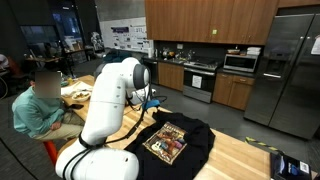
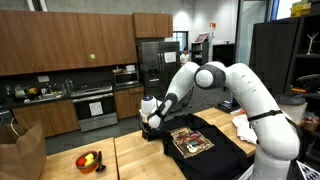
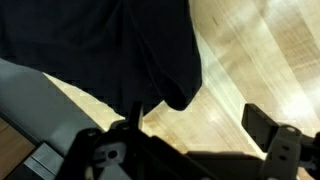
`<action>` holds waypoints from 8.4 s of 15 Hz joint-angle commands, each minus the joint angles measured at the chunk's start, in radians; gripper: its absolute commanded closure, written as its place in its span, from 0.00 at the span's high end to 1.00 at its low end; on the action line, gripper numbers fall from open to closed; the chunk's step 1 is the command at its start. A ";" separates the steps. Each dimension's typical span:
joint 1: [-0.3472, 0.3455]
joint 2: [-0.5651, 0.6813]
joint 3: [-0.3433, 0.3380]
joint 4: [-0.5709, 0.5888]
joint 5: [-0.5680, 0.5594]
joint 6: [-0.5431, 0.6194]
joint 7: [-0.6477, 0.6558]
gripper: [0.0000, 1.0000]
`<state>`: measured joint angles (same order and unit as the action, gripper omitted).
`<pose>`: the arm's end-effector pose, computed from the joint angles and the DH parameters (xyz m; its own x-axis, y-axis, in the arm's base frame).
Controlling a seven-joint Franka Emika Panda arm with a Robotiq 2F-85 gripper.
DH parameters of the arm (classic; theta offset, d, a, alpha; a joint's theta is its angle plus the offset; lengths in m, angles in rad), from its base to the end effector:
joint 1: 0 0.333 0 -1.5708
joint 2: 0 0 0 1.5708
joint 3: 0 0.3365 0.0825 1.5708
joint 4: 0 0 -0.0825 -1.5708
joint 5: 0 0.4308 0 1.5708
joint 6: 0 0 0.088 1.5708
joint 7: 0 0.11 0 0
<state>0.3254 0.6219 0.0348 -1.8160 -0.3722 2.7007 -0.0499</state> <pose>0.6672 0.2619 0.1990 0.7191 0.6606 0.2155 0.6209 -0.7501 0.2275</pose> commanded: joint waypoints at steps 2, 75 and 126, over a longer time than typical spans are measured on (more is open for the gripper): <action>0.001 0.100 0.019 0.162 -0.004 -0.098 -0.083 0.74; 0.010 -0.237 -0.201 -0.302 0.019 0.091 0.460 0.01; -0.129 -0.311 -0.291 -0.295 -0.161 -0.076 0.944 1.00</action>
<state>0.2207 0.3125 -0.2811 -2.1130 -0.5213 2.6299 0.8885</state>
